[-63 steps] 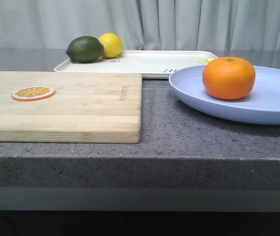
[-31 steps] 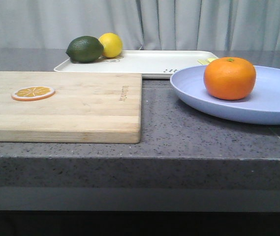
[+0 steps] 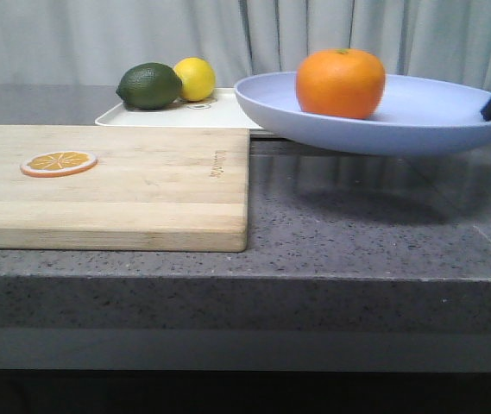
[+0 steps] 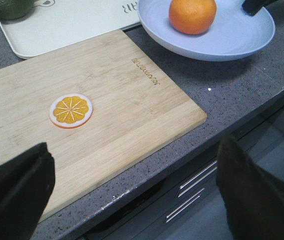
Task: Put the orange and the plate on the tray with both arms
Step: 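Carry the plate with the right gripper onto the white tray and lower it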
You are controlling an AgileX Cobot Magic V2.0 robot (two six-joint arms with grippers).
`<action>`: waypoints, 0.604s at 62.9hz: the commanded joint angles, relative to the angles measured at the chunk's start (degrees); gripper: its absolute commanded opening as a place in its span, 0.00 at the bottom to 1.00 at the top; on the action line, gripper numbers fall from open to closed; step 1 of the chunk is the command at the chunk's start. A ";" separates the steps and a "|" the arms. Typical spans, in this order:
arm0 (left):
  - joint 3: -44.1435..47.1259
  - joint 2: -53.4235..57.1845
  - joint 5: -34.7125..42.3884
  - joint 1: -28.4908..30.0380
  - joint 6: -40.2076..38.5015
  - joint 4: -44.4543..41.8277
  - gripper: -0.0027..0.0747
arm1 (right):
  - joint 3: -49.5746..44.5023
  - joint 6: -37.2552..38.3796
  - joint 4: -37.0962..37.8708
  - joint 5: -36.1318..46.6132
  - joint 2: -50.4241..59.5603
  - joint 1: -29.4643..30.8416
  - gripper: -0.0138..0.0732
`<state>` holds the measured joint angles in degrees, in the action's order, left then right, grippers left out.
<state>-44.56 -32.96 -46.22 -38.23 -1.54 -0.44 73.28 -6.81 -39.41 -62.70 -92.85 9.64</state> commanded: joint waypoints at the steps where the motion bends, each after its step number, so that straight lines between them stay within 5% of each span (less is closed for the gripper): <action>1: -1.31 -0.21 5.01 0.05 -0.54 0.44 0.86 | 5.73 4.41 -2.95 1.32 0.60 -2.46 0.08; 38: -1.31 -0.21 5.13 0.05 -0.54 0.44 0.86 | 44.52 23.85 3.39 1.60 -23.15 -11.52 0.08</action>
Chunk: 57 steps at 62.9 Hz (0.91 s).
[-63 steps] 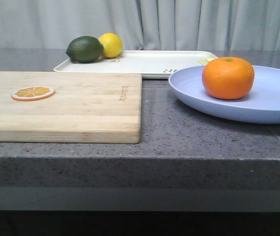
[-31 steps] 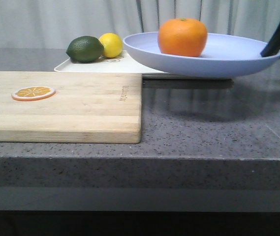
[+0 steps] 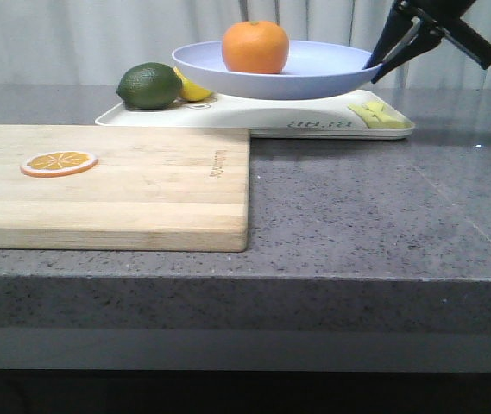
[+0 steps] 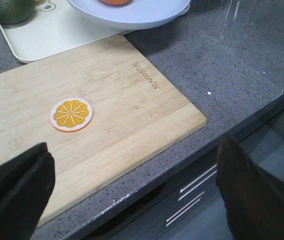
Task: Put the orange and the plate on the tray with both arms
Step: 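Carry the plate with the right gripper onto the white tray and lower it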
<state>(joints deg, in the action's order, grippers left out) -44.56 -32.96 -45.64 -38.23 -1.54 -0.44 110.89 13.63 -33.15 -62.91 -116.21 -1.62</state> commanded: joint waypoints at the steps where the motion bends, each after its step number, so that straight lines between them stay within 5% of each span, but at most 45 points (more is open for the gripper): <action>1: -1.31 -0.21 4.56 0.05 -0.54 0.44 0.86 | 7.76 3.85 -2.88 1.95 -0.37 -0.27 0.08; 17: -1.31 -0.21 4.56 0.05 -0.54 0.44 0.86 | 17.33 11.31 0.28 2.67 -8.35 -0.46 0.08; 57: -1.31 -0.21 4.56 0.05 -0.54 0.44 0.86 | 17.41 11.60 0.43 2.59 -10.60 -0.41 0.08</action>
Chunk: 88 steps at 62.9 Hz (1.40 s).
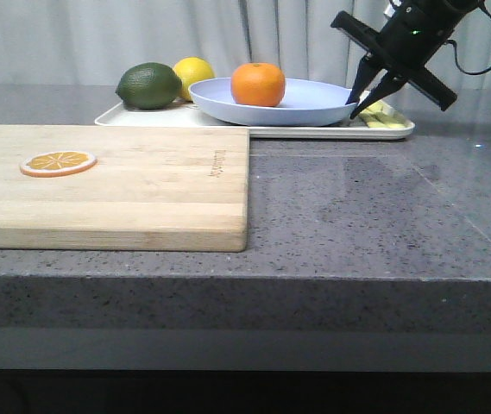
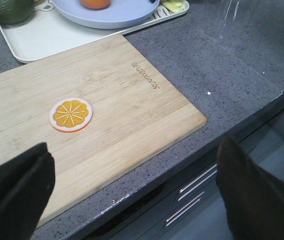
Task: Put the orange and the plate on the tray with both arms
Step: 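Carry the plate with the right gripper onto the white tray and lower it, then open the right gripper and withdraw it from the plate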
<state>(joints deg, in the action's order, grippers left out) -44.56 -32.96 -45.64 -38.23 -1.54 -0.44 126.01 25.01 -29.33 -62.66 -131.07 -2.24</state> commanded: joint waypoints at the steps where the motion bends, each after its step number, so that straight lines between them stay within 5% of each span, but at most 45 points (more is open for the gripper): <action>1: -1.31 -0.21 4.56 0.05 -0.54 0.44 0.86 | 2.29 0.22 -3.39 2.33 4.26 0.21 0.08; 13: -1.31 -0.21 4.56 0.05 -0.54 0.44 0.86 | 2.29 0.22 -3.34 1.84 4.26 0.21 0.13; 36: -1.31 -0.21 4.56 0.05 -0.54 0.44 0.86 | 2.73 0.16 -3.11 2.54 4.70 0.21 0.62; 53: -1.31 -0.21 4.56 0.05 -0.54 0.44 0.86 | 2.86 -3.34 9.31 2.90 11.75 0.03 0.62; 70: -1.31 -0.21 4.56 0.05 -0.54 0.44 0.86 | 2.02 -19.25 15.67 1.07 23.36 -1.51 0.62; 88: -1.31 -0.21 4.56 0.05 -0.54 0.44 0.86 | -19.74 -27.36 19.28 8.87 43.32 -4.02 0.62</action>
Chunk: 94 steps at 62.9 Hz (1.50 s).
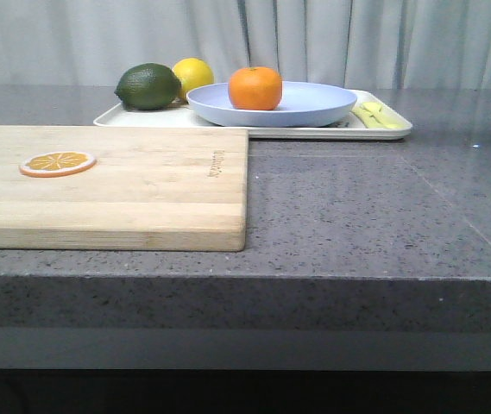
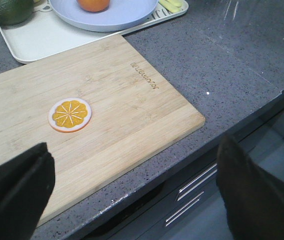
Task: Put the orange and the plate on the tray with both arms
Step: 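Open the right gripper and withdraw it from the plate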
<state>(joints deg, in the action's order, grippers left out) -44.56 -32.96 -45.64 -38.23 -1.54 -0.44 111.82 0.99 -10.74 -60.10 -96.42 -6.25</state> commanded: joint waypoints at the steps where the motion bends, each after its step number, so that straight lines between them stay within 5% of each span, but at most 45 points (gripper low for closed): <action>1: -1.31 -0.21 4.56 0.05 -0.54 0.44 0.86 | -7.04 -3.54 0.69 7.26 9.84 0.00 0.62; 18: -1.31 -0.21 4.81 0.05 -0.54 0.44 0.86 | -33.35 -7.51 3.32 13.74 32.67 0.00 0.62; 45: -1.31 -0.21 6.57 0.05 -0.54 0.44 0.86 | -57.42 -5.35 6.34 10.96 60.43 0.20 0.62; 67: -1.31 -0.21 6.57 0.05 -0.54 0.44 0.86 | -65.83 -5.27 7.77 6.15 75.96 0.20 0.62; 94: -1.31 -0.21 6.57 0.05 -0.54 0.44 0.86 | -66.70 -0.41 8.77 5.81 77.23 0.20 0.62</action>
<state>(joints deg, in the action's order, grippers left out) -44.56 -32.96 -43.81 -38.23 -1.54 -0.44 43.86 0.00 -2.75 -58.61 -18.68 -6.29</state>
